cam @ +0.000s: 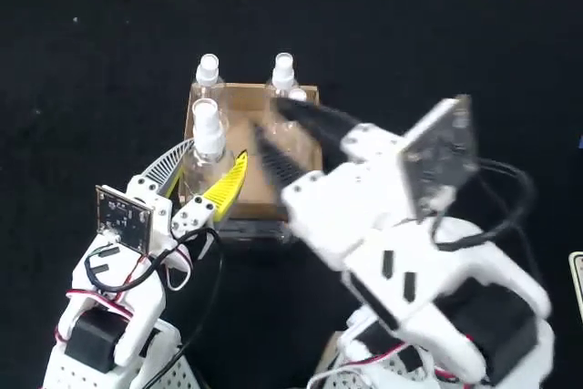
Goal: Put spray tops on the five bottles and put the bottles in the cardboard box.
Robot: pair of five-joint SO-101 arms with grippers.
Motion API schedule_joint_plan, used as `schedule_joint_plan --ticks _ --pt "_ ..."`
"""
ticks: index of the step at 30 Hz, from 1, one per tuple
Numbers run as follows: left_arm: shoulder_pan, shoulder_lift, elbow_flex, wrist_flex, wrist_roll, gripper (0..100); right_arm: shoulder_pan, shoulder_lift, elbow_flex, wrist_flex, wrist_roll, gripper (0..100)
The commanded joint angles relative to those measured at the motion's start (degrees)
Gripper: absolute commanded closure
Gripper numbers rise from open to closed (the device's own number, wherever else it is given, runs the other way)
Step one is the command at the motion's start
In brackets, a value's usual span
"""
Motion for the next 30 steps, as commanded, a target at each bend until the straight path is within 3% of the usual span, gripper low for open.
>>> schedule_joint_plan --ticks 1,7,12,17,23,28,30 --pt "0.22 -0.62 1.89 -7.91 0.44 97 14.59 0.57 2.33 0.35 0.79 92.8" --pt "0.22 -0.44 12.53 -23.91 0.44 97 29.98 2.59 18.95 -5.10 0.44 92.6" --pt "0.22 3.25 15.08 -31.38 0.44 97 36.84 2.15 34.15 -19.52 0.35 92.7" --pt "0.22 16.09 9.71 -36.31 0.53 86 38.15 2.24 45.23 -31.56 0.35 92.7" --pt "0.22 35.78 -1.36 -36.92 0.35 93 38.24 2.33 50.42 -37.36 0.35 92.7" --pt "0.22 42.55 -4.09 -37.80 0.35 95 38.24 2.33 55.69 -44.66 0.35 92.7" --pt "0.22 44.13 -3.03 -42.11 0.18 95 38.24 2.33 57.54 -47.65 0.35 92.8"
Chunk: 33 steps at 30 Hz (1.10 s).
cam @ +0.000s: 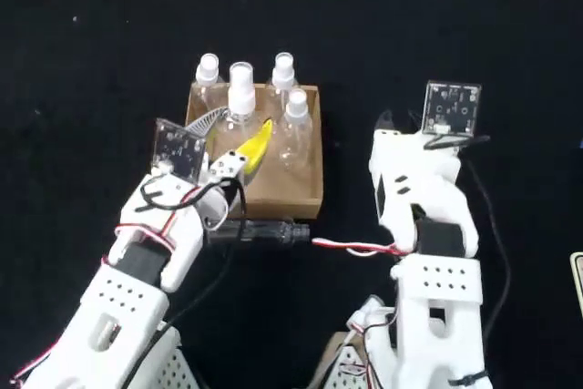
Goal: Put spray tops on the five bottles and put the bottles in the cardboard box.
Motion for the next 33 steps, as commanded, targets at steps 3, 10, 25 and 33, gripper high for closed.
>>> schedule_joint_plan --ticks 3,10,25,33 --pt "0.13 4.04 0.48 -14.95 0.00 95 1.32 0.13 2.51 -6.95 0.09 92.8" --pt "0.22 4.22 8.75 -29.01 0.00 95 1.32 0.13 2.68 -7.03 0.09 92.8" --pt "-1.63 6.77 8.66 -29.01 0.44 95 1.32 0.13 2.59 -6.95 0.09 92.8" --pt "-1.63 23.03 0.40 -29.54 0.53 95 1.41 0.13 2.68 -6.95 0.09 92.8"
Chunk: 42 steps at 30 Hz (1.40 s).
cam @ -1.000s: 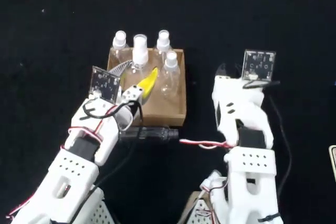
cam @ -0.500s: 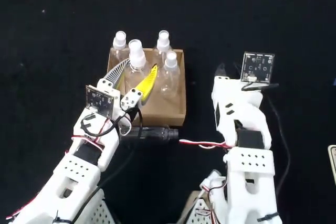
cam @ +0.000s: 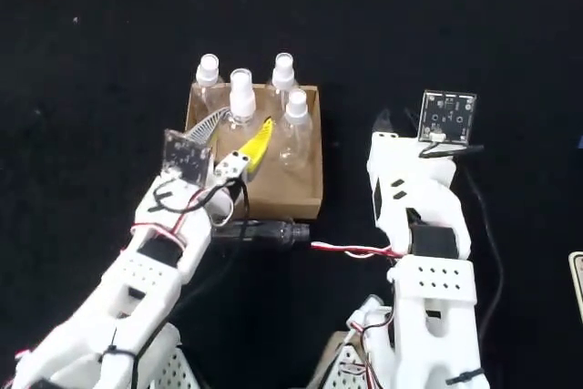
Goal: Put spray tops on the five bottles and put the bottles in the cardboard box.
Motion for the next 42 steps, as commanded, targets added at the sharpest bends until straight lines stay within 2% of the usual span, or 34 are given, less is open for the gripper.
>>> schedule_joint_plan --ticks 1,10,29,42 --pt "-0.66 7.56 -7.34 -1.49 0.44 95 1.41 0.13 -0.48 -1.76 0.09 92.8" --pt "-2.95 13.10 -8.31 -1.93 0.44 95 1.41 0.13 -0.40 -1.85 0.18 92.8" --pt "-3.21 32.53 -6.55 -32.18 0.53 95 1.41 0.13 -0.40 -1.85 0.18 92.8" --pt "-1.54 43.78 -8.75 -43.87 0.62 95 1.41 0.13 -0.40 -1.85 0.18 92.8"
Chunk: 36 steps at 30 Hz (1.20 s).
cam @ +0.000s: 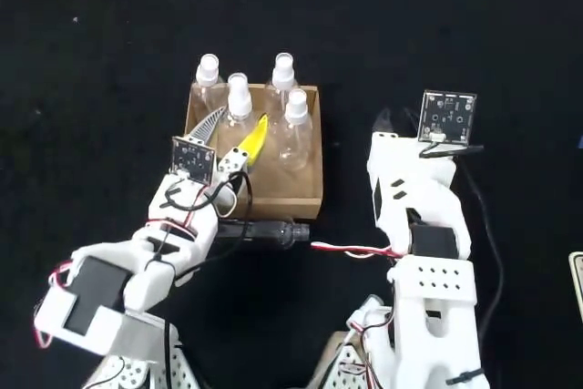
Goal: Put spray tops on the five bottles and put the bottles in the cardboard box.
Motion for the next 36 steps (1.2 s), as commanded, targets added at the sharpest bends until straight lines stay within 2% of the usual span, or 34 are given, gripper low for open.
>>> schedule_joint_plan --ticks 1,13,16,20,30,36 --pt "1.45 2.64 -3.30 -5.27 0.62 95 1.41 0.13 -0.40 -1.85 0.18 92.8" --pt "1.01 13.01 -6.29 -15.03 0.62 95 1.41 0.13 -0.40 -1.85 0.26 92.8" --pt "1.01 14.24 -6.46 -14.95 0.70 95 1.41 0.13 -0.40 -1.85 0.26 92.8" --pt "0.92 14.59 -6.46 -14.95 4.92 95 1.41 0.13 -0.40 -1.85 0.35 92.8" --pt "-0.40 14.77 -6.46 -14.77 5.19 95 1.41 0.13 -0.40 -1.93 0.44 92.8" --pt "-1.54 14.77 -8.04 -8.88 5.27 95 1.41 0.13 -0.40 -1.93 0.44 92.8"
